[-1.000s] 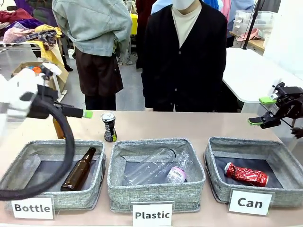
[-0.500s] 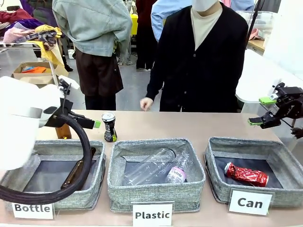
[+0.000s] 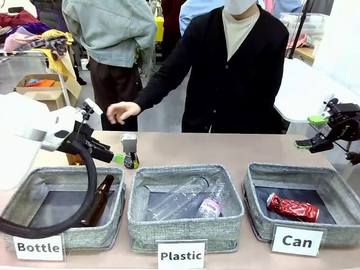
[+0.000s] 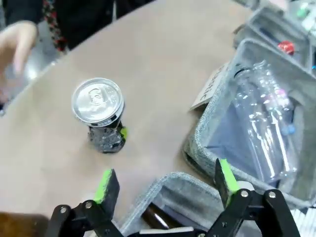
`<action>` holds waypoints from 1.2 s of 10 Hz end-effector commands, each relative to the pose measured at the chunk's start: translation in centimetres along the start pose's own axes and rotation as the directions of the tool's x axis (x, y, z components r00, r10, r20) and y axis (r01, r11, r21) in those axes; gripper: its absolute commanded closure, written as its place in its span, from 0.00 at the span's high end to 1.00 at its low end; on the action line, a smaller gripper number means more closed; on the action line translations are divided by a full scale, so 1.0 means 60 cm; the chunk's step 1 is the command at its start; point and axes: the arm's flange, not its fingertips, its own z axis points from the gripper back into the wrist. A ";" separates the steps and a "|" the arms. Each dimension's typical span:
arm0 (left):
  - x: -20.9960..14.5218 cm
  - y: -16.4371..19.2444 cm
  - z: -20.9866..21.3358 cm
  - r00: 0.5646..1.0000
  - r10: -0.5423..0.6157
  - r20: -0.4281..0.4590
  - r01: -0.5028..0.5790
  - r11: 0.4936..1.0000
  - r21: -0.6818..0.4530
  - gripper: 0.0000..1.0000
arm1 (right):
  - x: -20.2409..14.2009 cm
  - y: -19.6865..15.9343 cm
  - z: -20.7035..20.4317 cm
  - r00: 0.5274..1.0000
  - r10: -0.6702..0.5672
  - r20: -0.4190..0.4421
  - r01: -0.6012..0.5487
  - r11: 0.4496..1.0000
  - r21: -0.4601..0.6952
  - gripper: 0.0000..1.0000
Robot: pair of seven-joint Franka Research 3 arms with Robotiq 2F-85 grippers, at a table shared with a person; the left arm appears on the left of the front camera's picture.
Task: Sort the can waste into the basket.
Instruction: Pick up the can waste from the table and place it in the right Fabric basket.
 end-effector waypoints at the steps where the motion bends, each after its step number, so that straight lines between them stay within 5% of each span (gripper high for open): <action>1: 0.000 0.009 0.095 0.995 0.025 0.096 -0.019 0.998 -0.068 1.00 | 0.001 0.004 0.000 1.000 0.016 -0.004 -0.016 1.000 -0.008 0.99; 5: -0.128 -0.052 0.364 0.978 -0.024 0.206 0.059 0.984 -0.166 1.00 | 0.001 0.004 0.000 1.000 0.016 -0.004 -0.016 1.000 -0.008 0.99; 7: -0.162 -0.004 0.492 0.960 0.023 0.279 0.044 0.972 -0.230 1.00 | 0.001 0.004 0.000 1.000 0.016 -0.004 -0.016 1.000 -0.008 0.99; 10: -0.186 0.121 0.582 0.911 0.182 0.370 -0.060 0.946 -0.318 1.00 | 0.001 0.004 0.000 1.000 0.016 -0.004 -0.016 1.000 -0.008 0.99; 12: -0.200 0.131 0.554 0.881 0.227 0.414 -0.081 0.936 -0.342 1.00 | 0.001 0.004 0.000 1.000 0.016 -0.004 -0.016 1.000 -0.008 0.99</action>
